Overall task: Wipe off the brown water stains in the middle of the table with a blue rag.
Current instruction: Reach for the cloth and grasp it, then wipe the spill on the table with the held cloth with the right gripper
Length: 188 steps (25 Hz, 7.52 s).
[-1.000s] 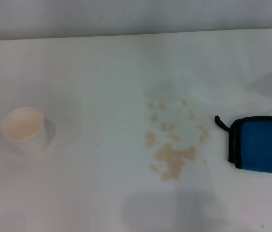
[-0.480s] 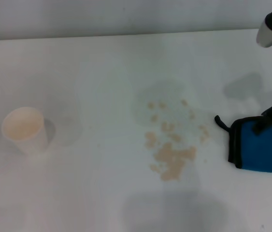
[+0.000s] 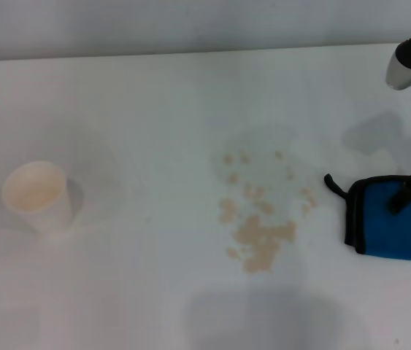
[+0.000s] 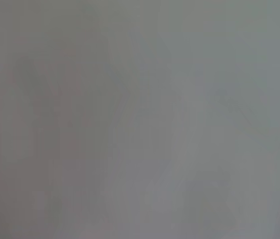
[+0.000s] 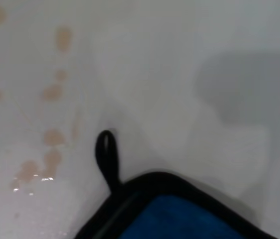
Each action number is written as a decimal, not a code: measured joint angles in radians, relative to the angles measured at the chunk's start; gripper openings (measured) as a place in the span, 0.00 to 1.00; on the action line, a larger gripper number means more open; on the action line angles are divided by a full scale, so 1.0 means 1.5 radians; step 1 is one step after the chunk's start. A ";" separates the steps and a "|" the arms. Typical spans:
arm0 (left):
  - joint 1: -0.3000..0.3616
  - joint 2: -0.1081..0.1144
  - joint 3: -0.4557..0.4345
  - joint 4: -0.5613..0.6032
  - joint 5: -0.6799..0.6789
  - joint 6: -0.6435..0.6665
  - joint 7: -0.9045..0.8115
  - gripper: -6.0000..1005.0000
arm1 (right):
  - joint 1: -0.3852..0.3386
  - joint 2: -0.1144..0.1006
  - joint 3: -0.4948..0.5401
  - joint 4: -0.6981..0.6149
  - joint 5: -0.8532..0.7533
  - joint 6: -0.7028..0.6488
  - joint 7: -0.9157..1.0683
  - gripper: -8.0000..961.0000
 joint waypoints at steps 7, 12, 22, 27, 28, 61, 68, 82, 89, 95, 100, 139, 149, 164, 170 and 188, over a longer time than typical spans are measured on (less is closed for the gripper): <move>-0.005 -0.003 0.000 0.000 0.000 0.005 0.000 0.87 | 0.002 0.000 0.004 0.008 -0.026 -0.022 -0.006 0.85; -0.008 -0.004 0.000 0.000 0.001 0.006 0.000 0.87 | 0.018 -0.002 0.005 0.049 -0.031 -0.032 -0.016 0.84; -0.011 -0.005 0.000 -0.004 0.003 0.008 0.000 0.87 | 0.038 0.001 0.012 0.074 -0.027 -0.047 -0.028 0.74; -0.011 -0.005 0.000 -0.007 0.001 0.008 0.000 0.87 | 0.043 0.002 0.022 0.074 -0.027 -0.050 -0.034 0.52; -0.011 -0.005 0.000 -0.007 0.001 0.008 0.000 0.87 | 0.044 0.003 0.022 0.076 -0.026 -0.051 -0.034 0.47; -0.009 -0.009 0.000 -0.005 0.003 0.014 -0.004 0.87 | 0.133 0.007 -0.112 0.162 0.147 -0.121 -0.118 0.03; -0.006 -0.011 0.001 -0.003 0.003 0.009 -0.005 0.87 | 0.174 0.010 -0.187 0.203 0.240 -0.141 -0.158 0.03; -0.011 -0.009 0.002 -0.001 0.003 0.007 -0.006 0.87 | 0.201 0.013 -0.287 0.178 0.398 -0.063 -0.238 0.04; -0.011 -0.011 0.005 -0.001 0.006 -0.004 -0.006 0.87 | 0.208 0.014 -0.338 0.186 0.462 -0.072 -0.268 0.04; -0.010 -0.012 0.005 -0.002 0.017 -0.012 -0.006 0.87 | 0.221 0.014 -0.381 0.198 0.484 -0.131 -0.273 0.04; -0.007 -0.013 0.005 -0.007 0.020 -0.012 -0.007 0.87 | 0.244 0.014 -0.390 0.240 0.484 -0.187 -0.272 0.04; -0.006 -0.012 0.001 -0.004 0.017 -0.008 -0.008 0.87 | 0.351 0.002 -0.263 0.446 0.192 -0.461 -0.173 0.04; -0.006 -0.009 0.001 -0.002 0.016 -0.005 -0.008 0.87 | 0.329 0.001 -0.127 0.449 0.029 -0.389 -0.166 0.04; -0.013 -0.008 0.001 -0.001 0.016 -0.002 -0.006 0.87 | 0.244 0.009 -0.106 0.310 0.090 -0.148 -0.273 0.04; -0.017 -0.009 0.001 -0.001 0.018 -0.002 -0.006 0.87 | 0.235 0.010 -0.111 0.280 0.177 -0.076 -0.332 0.04; -0.022 -0.009 0.001 -0.001 0.019 -0.002 -0.007 0.87 | 0.243 0.014 -0.300 0.275 0.416 0.005 -0.419 0.04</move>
